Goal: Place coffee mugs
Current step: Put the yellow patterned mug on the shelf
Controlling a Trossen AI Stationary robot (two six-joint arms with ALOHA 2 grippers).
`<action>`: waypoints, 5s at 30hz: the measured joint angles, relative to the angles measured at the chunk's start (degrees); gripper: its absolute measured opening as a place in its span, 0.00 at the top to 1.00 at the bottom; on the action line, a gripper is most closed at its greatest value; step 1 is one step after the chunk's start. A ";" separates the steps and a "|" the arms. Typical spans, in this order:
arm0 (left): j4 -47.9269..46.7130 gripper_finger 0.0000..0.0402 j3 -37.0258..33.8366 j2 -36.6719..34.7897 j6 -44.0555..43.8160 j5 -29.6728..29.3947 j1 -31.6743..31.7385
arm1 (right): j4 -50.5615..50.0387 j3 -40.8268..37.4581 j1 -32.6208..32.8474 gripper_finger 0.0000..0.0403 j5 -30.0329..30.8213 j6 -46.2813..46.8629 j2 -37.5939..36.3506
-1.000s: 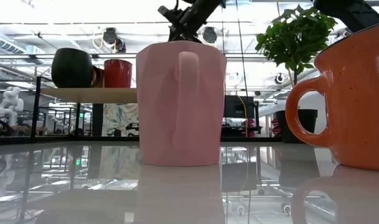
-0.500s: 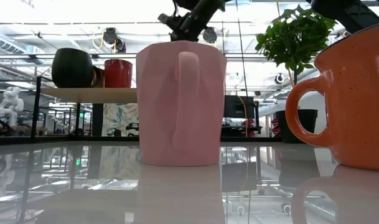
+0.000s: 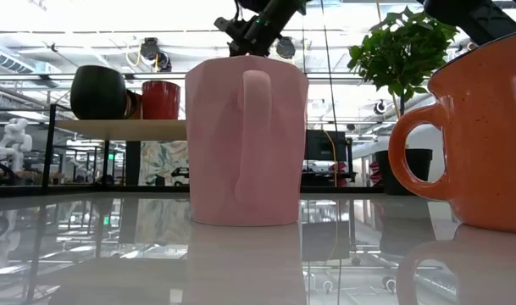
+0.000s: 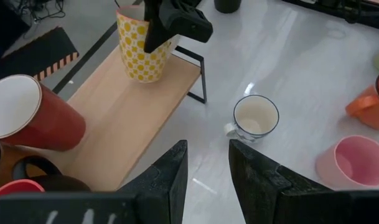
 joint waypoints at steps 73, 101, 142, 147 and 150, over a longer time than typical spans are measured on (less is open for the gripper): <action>17.11 0.70 0.00 8.43 42.20 12.56 19.52 | -20.28 0.00 13.14 0.75 13.30 0.87 -26.25; 21.33 0.54 -0.02 12.15 65.64 24.75 31.77 | -34.64 -0.02 15.80 0.75 19.10 1.44 -31.50; 14.23 0.95 -0.09 25.27 77.42 26.09 37.79 | -15.97 -30.44 23.62 0.75 19.10 16.95 -45.37; 14.60 0.95 -0.09 25.27 71.62 22.98 38.75 | -6.07 -38.55 24.54 0.75 19.14 20.02 -51.26; 14.62 0.95 -0.09 25.27 67.03 20.65 39.82 | -0.16 -42.25 25.14 0.75 19.15 20.09 -53.79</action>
